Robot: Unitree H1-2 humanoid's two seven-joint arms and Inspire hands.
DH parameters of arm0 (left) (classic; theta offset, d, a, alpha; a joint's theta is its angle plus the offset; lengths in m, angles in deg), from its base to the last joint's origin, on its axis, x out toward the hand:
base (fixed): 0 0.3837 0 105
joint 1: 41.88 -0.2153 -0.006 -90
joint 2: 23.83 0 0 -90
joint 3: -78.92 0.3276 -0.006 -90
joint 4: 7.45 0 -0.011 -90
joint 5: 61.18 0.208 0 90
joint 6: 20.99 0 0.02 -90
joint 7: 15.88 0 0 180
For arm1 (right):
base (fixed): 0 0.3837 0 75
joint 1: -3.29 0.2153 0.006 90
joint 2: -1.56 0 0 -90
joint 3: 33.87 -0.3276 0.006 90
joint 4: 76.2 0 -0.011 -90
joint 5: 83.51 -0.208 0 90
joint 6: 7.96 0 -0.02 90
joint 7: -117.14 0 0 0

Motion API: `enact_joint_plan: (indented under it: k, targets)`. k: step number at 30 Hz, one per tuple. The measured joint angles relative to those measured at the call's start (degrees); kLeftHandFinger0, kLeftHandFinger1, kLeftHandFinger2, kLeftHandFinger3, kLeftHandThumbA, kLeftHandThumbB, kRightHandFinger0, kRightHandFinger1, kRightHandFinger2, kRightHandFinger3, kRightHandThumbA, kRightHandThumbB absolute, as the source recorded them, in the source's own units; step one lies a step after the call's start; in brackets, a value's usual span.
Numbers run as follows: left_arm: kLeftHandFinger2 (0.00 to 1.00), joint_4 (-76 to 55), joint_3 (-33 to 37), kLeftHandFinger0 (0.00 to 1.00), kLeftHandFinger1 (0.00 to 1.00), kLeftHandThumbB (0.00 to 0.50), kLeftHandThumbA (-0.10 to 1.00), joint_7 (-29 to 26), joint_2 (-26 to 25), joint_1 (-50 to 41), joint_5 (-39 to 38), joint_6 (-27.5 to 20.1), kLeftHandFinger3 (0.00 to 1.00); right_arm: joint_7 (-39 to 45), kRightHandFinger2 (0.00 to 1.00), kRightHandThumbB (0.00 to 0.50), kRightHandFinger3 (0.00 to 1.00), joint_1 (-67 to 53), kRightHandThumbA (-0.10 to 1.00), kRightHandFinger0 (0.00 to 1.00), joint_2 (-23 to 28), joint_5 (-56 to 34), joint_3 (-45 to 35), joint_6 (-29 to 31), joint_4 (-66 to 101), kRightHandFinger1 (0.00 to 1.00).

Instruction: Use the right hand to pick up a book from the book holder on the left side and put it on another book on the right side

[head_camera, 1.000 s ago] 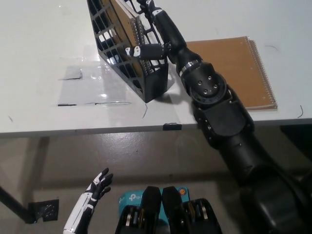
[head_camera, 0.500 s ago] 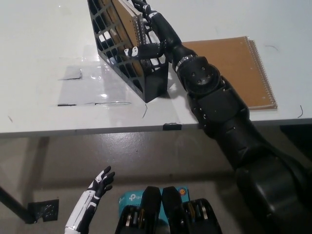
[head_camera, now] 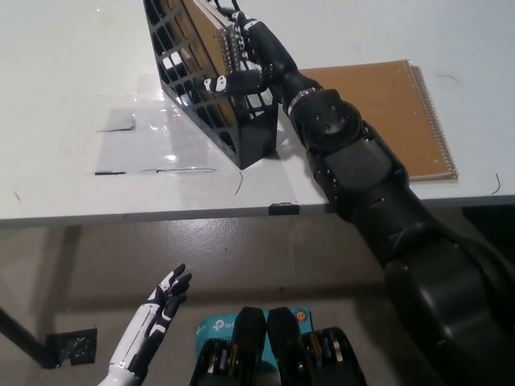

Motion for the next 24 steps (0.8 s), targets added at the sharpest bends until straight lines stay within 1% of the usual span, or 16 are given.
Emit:
enact_joint_plan:
  k: [1,2,4,6,7,9,10,14,15,17,18,20,21,22,23,24]
  targets:
    - [1.00,0.00,-0.02,1.00,1.00,0.245,0.94,0.00,-0.01,0.09,-0.01,0.02,1.00,0.05,0.59,0.170,0.56,0.18,-0.10,0.00,-0.08,-0.62,-0.81,-0.25,-0.46,0.23]
    - [1.00,0.00,-0.03,1.00,1.00,0.251,0.95,0.00,-0.01,0.15,-0.01,0.05,1.00,0.08,0.65,0.154,0.64,0.30,-0.10,0.00,-0.11,-0.90,-1.17,-0.46,-0.66,0.27]
    - [1.00,0.00,-0.01,0.99,1.00,0.262,0.97,0.01,-0.06,0.33,0.06,0.12,1.00,0.14,0.69,0.145,0.70,0.57,-0.10,0.00,-0.11,-1.37,-1.95,-1.14,-0.95,0.30]
    - [1.00,0.00,0.01,0.99,1.00,0.261,0.97,0.00,-0.18,0.53,0.29,0.25,1.00,0.44,0.70,0.160,0.70,0.68,-0.10,0.00,-0.10,-1.86,-2.75,-2.02,-0.99,0.30]
    - [1.00,0.00,0.01,0.99,1.00,0.246,0.97,0.00,-0.27,0.67,0.44,0.38,1.00,0.59,0.71,0.166,0.71,0.69,-0.10,0.00,-0.07,-2.13,-3.11,-2.45,-1.00,0.31]
    - [1.00,0.00,0.03,0.98,1.00,0.245,0.98,0.02,-0.37,0.97,0.61,0.61,1.00,0.90,0.76,0.159,0.73,0.73,-0.10,0.00,-0.05,-2.41,-3.47,-2.87,-1.01,0.35]
    - [1.00,0.00,0.05,0.98,1.00,0.245,0.98,0.02,-0.42,1.19,0.69,0.68,1.00,1.02,0.77,0.157,0.73,0.76,-0.10,0.00,-0.05,-2.64,-3.78,-3.14,-1.02,0.36]
    - [1.00,0.06,0.09,0.96,1.00,0.245,0.99,0.04,-0.60,1.91,0.89,0.79,1.00,1.12,0.75,0.158,0.72,1.01,-0.10,0.00,-0.01,-3.07,-4.03,-3.77,-1.16,0.35]
    - [1.00,0.09,0.11,0.95,1.00,0.236,0.99,0.04,-0.65,2.02,0.93,0.81,1.00,1.13,0.74,0.163,0.73,1.06,-0.10,0.00,0.00,-3.12,-4.03,-3.83,-1.19,0.34]
    - [1.00,0.15,0.18,0.95,1.00,0.239,0.99,0.04,-0.75,2.26,1.01,0.82,1.00,1.19,0.75,0.170,0.73,1.10,-0.10,0.00,0.02,-3.36,-4.42,-3.98,-1.25,0.34]
    - [1.00,0.17,0.20,0.95,1.00,0.240,0.99,0.04,-0.77,2.34,1.01,0.83,1.00,1.26,0.78,0.171,0.75,1.10,-0.10,0.00,0.02,-3.52,-4.83,-4.09,-1.25,0.33]
    - [1.00,0.20,0.24,0.95,1.00,0.243,0.97,0.05,-0.77,2.47,1.01,0.87,1.00,1.67,0.77,0.170,0.78,1.16,-0.10,0.00,0.00,-4.56,-6.71,-4.83,-1.23,0.29]
    - [1.00,0.20,0.25,0.94,1.00,0.236,0.97,0.06,-0.77,2.51,0.99,0.90,1.00,2.03,0.78,0.160,0.79,1.21,-0.10,0.00,0.00,-5.25,-8.09,-5.21,-1.18,0.30]
    - [1.00,0.20,0.25,0.94,1.00,0.234,0.97,0.07,-0.77,2.52,0.96,0.93,1.00,2.41,0.81,0.153,0.80,1.24,-0.10,0.00,-0.02,-6.10,-9.54,-5.73,-1.03,0.34]
    - [1.00,0.20,0.25,0.94,1.00,0.234,0.97,0.08,-0.77,2.52,0.96,0.95,1.00,2.60,0.85,0.159,0.83,1.24,-0.10,0.00,-0.04,-6.72,-10.53,-6.04,-0.87,0.40]
    - [1.00,0.23,0.27,0.93,1.00,0.234,0.97,0.09,-0.77,2.53,0.95,0.98,1.00,3.23,0.86,0.151,0.83,1.24,-0.10,0.00,-0.07,-8.03,-12.55,-7.05,-0.26,0.41]
